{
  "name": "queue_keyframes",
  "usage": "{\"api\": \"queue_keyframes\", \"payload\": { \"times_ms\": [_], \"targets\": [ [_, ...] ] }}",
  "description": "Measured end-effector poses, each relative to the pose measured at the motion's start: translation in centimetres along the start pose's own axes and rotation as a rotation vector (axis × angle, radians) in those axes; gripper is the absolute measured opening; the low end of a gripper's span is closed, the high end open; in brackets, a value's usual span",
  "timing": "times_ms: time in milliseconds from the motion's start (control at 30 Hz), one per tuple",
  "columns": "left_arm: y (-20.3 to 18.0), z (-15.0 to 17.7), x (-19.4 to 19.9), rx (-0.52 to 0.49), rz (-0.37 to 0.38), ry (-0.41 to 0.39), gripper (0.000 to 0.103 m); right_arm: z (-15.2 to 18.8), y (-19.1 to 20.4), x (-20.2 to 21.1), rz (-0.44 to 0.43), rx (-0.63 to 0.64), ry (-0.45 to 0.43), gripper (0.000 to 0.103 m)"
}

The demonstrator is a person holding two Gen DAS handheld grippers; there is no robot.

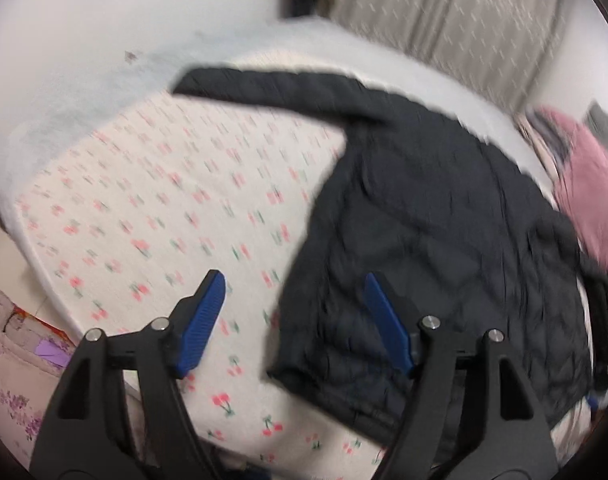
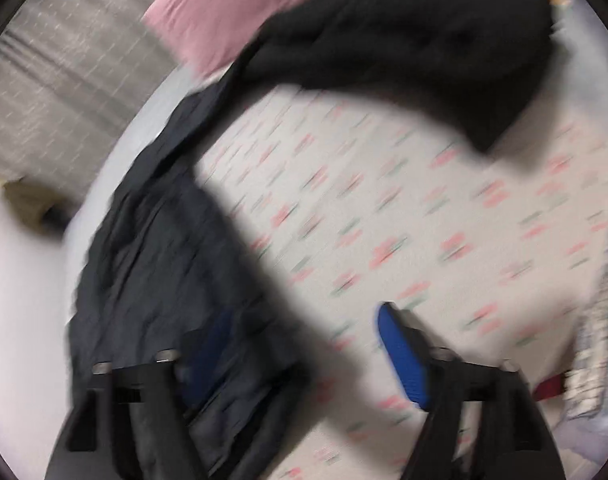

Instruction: Fold large clothes

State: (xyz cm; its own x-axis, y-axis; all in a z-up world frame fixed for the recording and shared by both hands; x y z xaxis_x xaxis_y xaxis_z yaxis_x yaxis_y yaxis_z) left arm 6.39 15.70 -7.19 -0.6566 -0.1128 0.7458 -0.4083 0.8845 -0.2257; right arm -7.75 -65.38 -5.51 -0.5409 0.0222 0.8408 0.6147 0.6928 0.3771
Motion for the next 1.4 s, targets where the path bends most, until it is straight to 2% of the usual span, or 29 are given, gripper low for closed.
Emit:
{"api": "queue_keyframes", "payload": {
  "times_ms": [33,67,133,200,300,367,433,467,533,600,633,767,800,867,933,1000,1067,1133,1167,1233,1267,1300,1367,1400],
  "targets": [
    [-0.3,-0.6,0.1,0.017,0.003,-0.007,0.073,-0.8,-0.8,0.5,0.047,-0.019,-0.041,0.078],
    [-1.1,-1.0,-0.1,0.028,0.023,0.007,0.073,-1.2,-1.1,0.7,0.054,-0.035,-0.062,0.078],
    [-3.7,-1.6,-0.6,0.035,0.094,0.06,0.073,-1.7,-0.5,0.8,-0.025,-0.051,-0.074,0.078],
    [-7.5,-2.2,-1.2,0.005,0.154,0.101,0.074,-1.5,1.6,0.3,-0.105,-0.009,-0.057,0.078],
    [-13.7,-3.2,-2.4,-0.077,0.205,0.137,0.081,-1.0,5.4,-0.2,-0.156,0.091,-0.059,0.078],
    [-17.5,-3.6,-4.0,-0.138,0.246,0.182,0.081,-0.8,8.4,0.5,-0.202,0.179,-0.106,0.079],
    [-20.1,-3.2,-6.2,-0.191,0.276,0.23,0.081,-0.5,11.8,0.8,-0.225,0.296,-0.146,0.09],
    [-20.8,-2.7,-8.0,-0.21,0.252,0.237,0.081,-0.2,12.7,0.7,-0.225,0.349,-0.153,0.093],
    [-20.3,-1.4,-10.2,-0.218,0.209,0.248,0.081,1.0,15.3,-0.8,-0.182,0.501,-0.105,0.096],
    [-19.8,-0.2,-12.7,-0.2,0.183,0.314,0.081,1.8,16.7,-2.3,-0.151,0.581,-0.061,0.096],
    [-19.7,-0.2,-12.9,-0.191,0.181,0.318,0.081,1.8,17.3,-2.8,-0.146,0.605,-0.053,0.096],
    [-19.7,-1.7,-12.6,-0.223,0.151,0.252,0.081,0.0,21.2,-3.5,-0.215,0.659,-0.035,0.096],
    [-19.5,-1.9,-13.0,-0.222,0.142,0.266,0.081,-0.3,23.1,-4.1,-0.235,0.689,-0.019,0.096],
    [-19.1,-1.7,-13.9,-0.212,0.159,0.308,0.081,-0.2,27.4,-5.4,-0.278,0.837,0.045,0.096],
    [-18.7,-1.4,-14.3,-0.221,0.169,0.335,0.081,1.5,32.0,-7.8,-0.255,1.119,0.155,0.096],
    [-18.2,-1.6,-14.3,-0.21,0.173,0.333,0.081,3.0,34.3,-10.2,-0.166,1.356,0.249,0.096],
    [-17.8,-2.0,-14.0,-0.212,0.177,0.321,0.081,2.7,36.1,-12.3,-0.021,1.535,0.244,0.096],
    [-17.6,-2.3,-14.2,-0.225,0.16,0.306,0.081,1.9,37.7,-13.4,0.019,1.607,0.234,0.096],
    [-17.5,-2.4,-14.3,-0.227,0.155,0.305,0.081,1.8,38.3,-13.7,-0.002,1.62,0.248,0.096],
    [-17.4,-2.5,-14.7,-0.222,0.16,0.313,0.081,2.0,38.8,-15.2,-0.068,1.625,0.361,0.096],
    [-17.3,-2.5,-14.8,-0.22,0.163,0.317,0.081,2.2,38.4,-16.3,-0.07,1.628,0.436,0.096],
    [-17.3,-2.4,-14.9,-0.219,0.167,0.321,0.081,2.5,37.7,-17.7,-0.039,1.639,0.502,0.094],
    [-17.0,-2.6,-15.2,-0.212,0.168,0.325,0.081,2.1,36.4,-19.3,0.02,1.649,0.569,0.075],
    [-16.7,-2.7,-15.2,-0.204,0.169,0.326,0.081,1.7,36.0,-19.4,0.015,1.628,0.595,0.043]
  ]
}}
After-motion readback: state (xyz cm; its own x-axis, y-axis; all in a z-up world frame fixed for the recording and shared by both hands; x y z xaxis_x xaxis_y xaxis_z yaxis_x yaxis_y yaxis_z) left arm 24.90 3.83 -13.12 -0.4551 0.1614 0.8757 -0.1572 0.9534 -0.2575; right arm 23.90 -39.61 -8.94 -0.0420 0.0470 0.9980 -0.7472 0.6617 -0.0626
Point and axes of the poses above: each gripper's, at about its wrist camera, not at the fingertips, and x roughly against the way its jaws point, y to its left, z to its underside, the point moved 7 cm from there along -x, roughly the way its jaws point, and after that the axes turned 4 degrees about x, right-handed, at the moved point
